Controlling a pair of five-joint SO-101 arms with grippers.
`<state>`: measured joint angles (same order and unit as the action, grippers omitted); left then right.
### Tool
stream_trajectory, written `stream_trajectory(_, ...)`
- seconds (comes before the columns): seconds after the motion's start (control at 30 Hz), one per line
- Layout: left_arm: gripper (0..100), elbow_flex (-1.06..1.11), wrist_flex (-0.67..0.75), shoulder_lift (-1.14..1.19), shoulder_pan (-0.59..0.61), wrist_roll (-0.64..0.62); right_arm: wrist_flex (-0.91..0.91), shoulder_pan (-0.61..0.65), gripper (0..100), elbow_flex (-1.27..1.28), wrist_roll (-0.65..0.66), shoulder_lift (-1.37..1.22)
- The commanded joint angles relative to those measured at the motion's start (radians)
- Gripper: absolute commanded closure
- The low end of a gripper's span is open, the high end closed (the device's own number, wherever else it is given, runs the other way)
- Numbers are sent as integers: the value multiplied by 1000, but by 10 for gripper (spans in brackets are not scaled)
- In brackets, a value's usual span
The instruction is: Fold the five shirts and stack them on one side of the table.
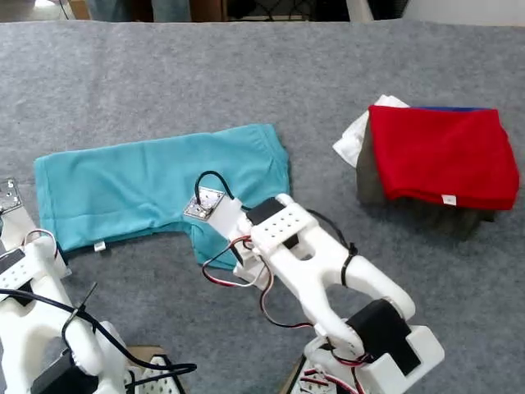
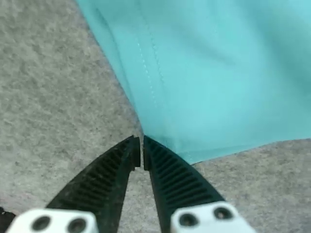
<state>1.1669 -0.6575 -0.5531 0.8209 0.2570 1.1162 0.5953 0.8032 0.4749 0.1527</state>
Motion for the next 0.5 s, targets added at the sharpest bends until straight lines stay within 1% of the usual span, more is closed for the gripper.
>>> stream_trajectory(0.0, 970, -2, 11, -15, -10, 3, -2, -52, 967, -2, 64, 36)
stream_trajectory(0.13, 970, -2, 9, -15, -10, 3, 58, -92, 966, -2, 166, 70)
stream_trajectory(0.3, 970, -2, 11, -15, -10, 3, 91, -95, 964, 4, 252, 236)
stream_trajectory(0.37, 970, -2, 12, -15, -12, 3, 81, -94, 926, 13, 279, 266)
stream_trajectory(0.47, 970, -2, 14, -15, -12, 3, 43, -91, 841, 50, 296, 257)
